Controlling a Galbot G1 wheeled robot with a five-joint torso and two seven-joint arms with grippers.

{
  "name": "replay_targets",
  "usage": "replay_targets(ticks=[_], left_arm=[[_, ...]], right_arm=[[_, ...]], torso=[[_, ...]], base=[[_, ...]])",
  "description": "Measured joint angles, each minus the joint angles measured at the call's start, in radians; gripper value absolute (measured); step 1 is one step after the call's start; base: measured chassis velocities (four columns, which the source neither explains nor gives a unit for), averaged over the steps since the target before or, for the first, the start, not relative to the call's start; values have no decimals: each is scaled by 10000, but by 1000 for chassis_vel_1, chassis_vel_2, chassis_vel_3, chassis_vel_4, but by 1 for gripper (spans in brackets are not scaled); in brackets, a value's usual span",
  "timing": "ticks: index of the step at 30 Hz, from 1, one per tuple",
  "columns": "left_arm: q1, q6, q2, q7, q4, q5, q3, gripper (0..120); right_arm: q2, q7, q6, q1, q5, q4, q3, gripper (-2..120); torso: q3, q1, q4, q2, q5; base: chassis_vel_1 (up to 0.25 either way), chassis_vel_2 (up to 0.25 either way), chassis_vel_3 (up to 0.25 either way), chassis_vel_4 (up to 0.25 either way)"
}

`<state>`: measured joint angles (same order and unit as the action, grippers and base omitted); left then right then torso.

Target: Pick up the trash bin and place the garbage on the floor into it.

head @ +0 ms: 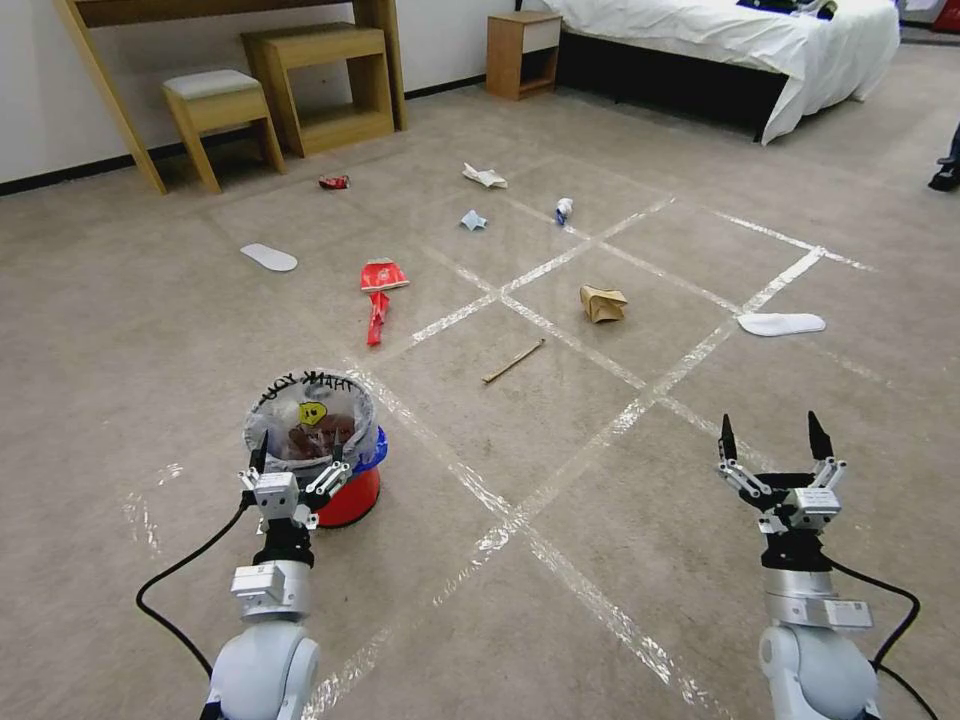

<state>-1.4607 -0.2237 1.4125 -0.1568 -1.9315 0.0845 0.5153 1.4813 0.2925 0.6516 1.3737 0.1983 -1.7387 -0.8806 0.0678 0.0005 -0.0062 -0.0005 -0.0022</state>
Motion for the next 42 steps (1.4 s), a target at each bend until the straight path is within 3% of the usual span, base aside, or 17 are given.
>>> replay_targets(ticks=[42], left_arm=[[55, -15, 70, 51, 126, -14, -115, 99]], right_arm=[[11, 128, 35, -143, -40, 290, -64, 100]], torso=[[0, 0, -1, -1, 1]], base=[[-14, 15, 14, -14]])
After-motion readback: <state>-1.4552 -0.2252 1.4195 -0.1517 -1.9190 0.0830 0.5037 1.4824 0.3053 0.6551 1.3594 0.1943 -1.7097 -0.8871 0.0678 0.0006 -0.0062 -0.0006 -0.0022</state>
